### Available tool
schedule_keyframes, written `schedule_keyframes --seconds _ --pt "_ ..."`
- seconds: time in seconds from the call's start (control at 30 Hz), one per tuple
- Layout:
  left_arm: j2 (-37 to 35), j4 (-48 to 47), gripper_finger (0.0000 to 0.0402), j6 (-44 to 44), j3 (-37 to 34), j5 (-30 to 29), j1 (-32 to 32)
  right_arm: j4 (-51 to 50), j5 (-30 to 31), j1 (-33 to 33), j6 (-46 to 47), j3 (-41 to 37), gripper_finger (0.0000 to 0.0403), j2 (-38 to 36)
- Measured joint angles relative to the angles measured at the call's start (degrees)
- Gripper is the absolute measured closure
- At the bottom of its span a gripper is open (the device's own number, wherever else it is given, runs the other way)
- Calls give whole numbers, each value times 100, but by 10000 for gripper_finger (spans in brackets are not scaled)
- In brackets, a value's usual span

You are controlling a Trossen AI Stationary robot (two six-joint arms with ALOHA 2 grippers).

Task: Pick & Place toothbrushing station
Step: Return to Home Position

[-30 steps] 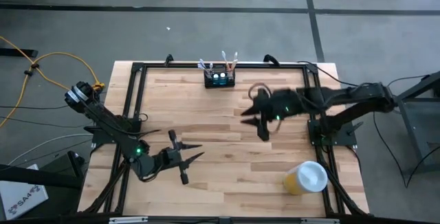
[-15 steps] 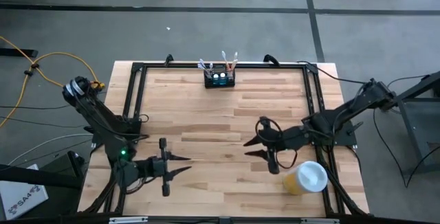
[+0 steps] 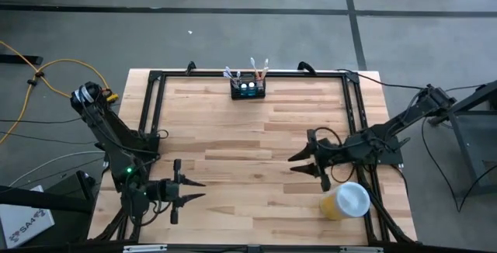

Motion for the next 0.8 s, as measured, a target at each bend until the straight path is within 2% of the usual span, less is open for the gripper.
schedule_keyframes --seconds 0.27,0.57,0.8 --pt "6 236 293 -401 -516 -2 -115 505 -10 -1 90 -1101 282 -716" --pt "5 1608 293 -16 -1140 -3 -230 739 -15 -1 110 -2023 282 -1457" --pt "5 1896 293 56 -1277 -4 -274 1217 -25 -1 342 -2933 282 -2169"
